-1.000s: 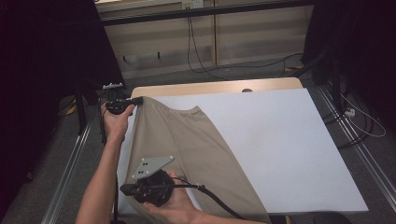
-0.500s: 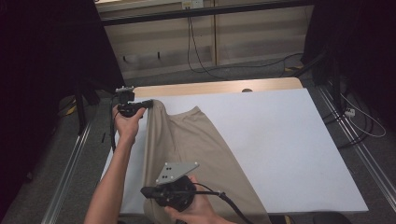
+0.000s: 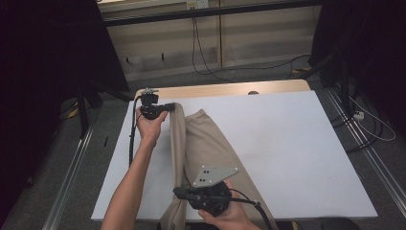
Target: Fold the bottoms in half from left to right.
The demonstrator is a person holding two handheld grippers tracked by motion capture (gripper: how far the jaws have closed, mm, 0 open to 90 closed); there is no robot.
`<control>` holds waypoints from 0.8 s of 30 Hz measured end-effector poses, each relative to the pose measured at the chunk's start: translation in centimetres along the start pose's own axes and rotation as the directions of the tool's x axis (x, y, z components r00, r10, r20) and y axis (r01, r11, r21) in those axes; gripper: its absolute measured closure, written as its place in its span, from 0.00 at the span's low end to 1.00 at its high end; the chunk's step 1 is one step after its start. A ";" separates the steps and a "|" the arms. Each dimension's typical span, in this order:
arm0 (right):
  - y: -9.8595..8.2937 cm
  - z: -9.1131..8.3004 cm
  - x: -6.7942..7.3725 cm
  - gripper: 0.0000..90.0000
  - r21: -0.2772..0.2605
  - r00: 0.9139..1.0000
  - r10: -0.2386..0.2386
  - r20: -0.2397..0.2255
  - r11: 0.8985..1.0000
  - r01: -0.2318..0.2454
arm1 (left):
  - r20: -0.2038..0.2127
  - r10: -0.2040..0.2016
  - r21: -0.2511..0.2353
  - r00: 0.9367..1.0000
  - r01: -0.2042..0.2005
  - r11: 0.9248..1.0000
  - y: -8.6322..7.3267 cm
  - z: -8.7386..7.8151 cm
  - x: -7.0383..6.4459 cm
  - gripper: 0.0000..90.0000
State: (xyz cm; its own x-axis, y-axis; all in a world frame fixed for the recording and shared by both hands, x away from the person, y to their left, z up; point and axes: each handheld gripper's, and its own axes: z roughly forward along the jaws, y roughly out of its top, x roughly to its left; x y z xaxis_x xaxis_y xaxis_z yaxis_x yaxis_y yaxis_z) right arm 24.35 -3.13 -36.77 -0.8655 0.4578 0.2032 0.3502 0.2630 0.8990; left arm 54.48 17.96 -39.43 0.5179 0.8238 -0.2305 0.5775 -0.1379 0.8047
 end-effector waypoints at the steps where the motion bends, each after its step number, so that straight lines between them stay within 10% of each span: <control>1: 0.0 0.0 0.0 1.00 0.000 1.000 0.000 0.000 1.000 0.000 | 0.002 -0.001 0.003 1.000 0.001 1.000 -0.1 0.4 -0.2 0.95; 24: -5.3 -5.5 -4.7 1.00 0.024 0.983 0.091 0.160 0.995 -0.096 | -0.019 0.031 0.081 0.999 -0.029 0.996 -0.7 6.1 -3.0 0.95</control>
State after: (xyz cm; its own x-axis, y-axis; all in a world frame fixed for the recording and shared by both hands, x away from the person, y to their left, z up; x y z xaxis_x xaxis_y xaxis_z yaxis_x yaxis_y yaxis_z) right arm 24.54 -11.34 -40.36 -0.7617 0.6096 0.2196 0.4403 0.2382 0.8657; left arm 56.39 12.28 -42.63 0.5235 0.8292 -0.1956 0.6115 -0.2058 0.7640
